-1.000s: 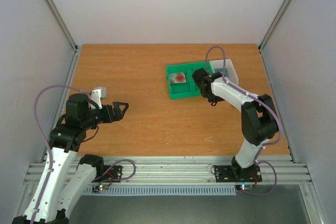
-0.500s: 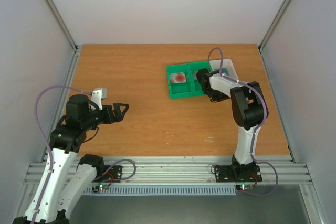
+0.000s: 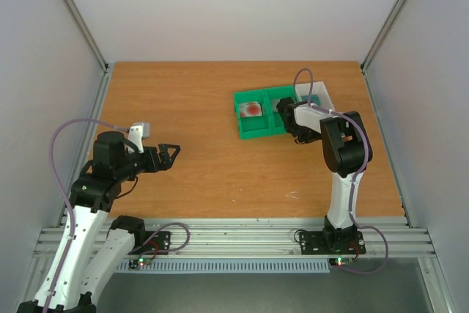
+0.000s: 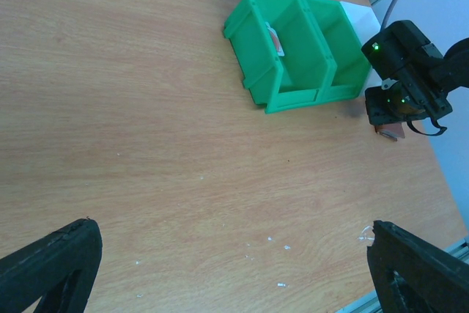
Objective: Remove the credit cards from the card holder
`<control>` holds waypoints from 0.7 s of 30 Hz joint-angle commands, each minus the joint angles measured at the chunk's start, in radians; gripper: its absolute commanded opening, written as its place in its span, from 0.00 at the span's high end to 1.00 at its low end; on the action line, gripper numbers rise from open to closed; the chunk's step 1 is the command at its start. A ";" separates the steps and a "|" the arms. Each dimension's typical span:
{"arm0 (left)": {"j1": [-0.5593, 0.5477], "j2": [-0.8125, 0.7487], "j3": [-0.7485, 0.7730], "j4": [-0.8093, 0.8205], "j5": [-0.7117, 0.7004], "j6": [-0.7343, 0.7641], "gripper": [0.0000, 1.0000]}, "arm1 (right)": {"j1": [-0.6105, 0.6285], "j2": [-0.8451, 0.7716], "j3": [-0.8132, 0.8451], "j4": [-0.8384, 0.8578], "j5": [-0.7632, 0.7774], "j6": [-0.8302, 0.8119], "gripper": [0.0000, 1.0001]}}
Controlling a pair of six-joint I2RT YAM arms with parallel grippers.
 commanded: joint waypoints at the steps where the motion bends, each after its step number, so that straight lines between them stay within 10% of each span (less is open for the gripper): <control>1: 0.005 0.006 -0.005 0.049 0.002 0.015 0.01 | -0.019 0.013 -0.033 -0.040 0.005 0.034 0.63; 21: 0.005 0.004 -0.009 0.054 0.004 0.012 0.01 | -0.056 -0.141 -0.167 0.094 -0.142 0.012 0.58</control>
